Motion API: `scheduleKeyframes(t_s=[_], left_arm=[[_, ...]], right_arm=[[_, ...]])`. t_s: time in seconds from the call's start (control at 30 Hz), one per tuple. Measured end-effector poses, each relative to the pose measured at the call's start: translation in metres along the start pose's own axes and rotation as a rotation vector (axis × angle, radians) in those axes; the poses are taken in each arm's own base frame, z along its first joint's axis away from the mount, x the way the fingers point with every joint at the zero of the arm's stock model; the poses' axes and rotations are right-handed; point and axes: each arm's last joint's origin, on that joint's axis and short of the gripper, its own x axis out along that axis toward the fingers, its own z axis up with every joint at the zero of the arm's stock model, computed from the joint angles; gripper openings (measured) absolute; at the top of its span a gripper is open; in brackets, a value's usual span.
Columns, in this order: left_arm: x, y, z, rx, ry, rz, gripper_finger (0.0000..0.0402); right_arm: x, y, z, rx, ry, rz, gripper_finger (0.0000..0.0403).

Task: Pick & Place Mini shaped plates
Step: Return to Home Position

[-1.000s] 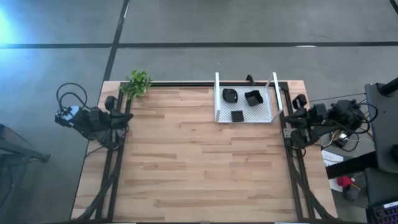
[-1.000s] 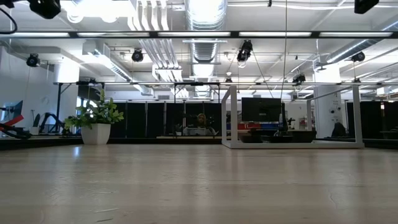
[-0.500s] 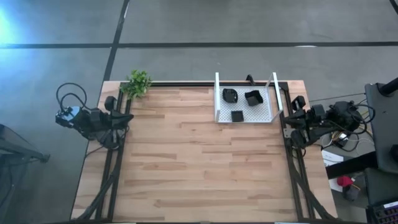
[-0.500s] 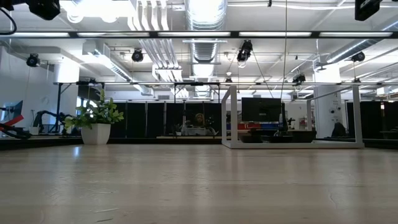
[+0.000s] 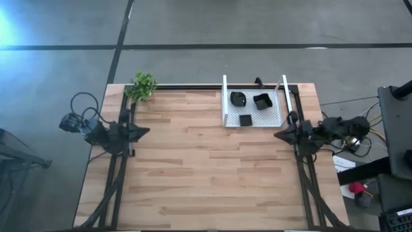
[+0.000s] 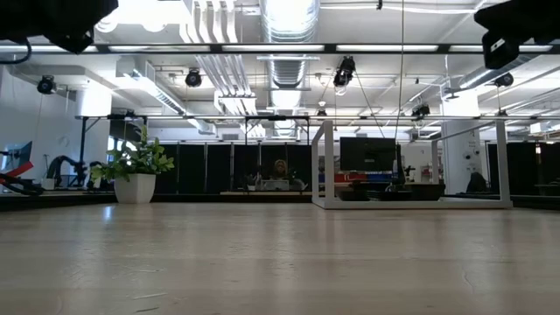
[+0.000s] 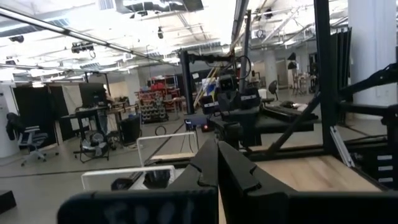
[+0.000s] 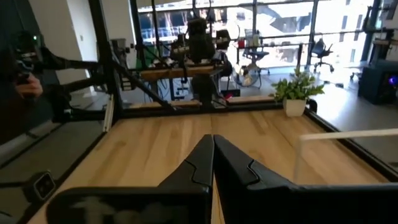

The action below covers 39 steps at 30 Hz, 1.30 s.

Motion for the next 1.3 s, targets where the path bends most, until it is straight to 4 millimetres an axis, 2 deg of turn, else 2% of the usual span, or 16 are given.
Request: scheduleKeyframes(t_s=[0.47,0.63,0.8,0.93,1.3], left_arm=[[0.005,-0.016,-0.048,-0.014,0.023,-0.005,0.0000],[0.005,-0.018,-0.058,-0.029,0.049,-0.012,0.0000],[0.005,-0.019,-0.060,-0.019,0.070,-0.018,0.0000],[0.004,-0.021,-0.068,0.007,0.140,-0.032,0.0000],[0.005,-0.022,-0.071,0.021,0.170,-0.037,0.0000]], right_arm=[[0.024,0.001,-0.052,-0.020,0.028,-0.003,0.0008],[0.029,0.001,-0.068,-0.026,0.043,-0.005,0.0008],[0.032,0.002,-0.070,-0.076,-0.008,0.005,0.0008],[0.032,0.002,-0.069,-0.145,-0.014,0.005,0.0008],[0.032,0.002,-0.070,-0.315,-0.010,0.003,0.0008]])
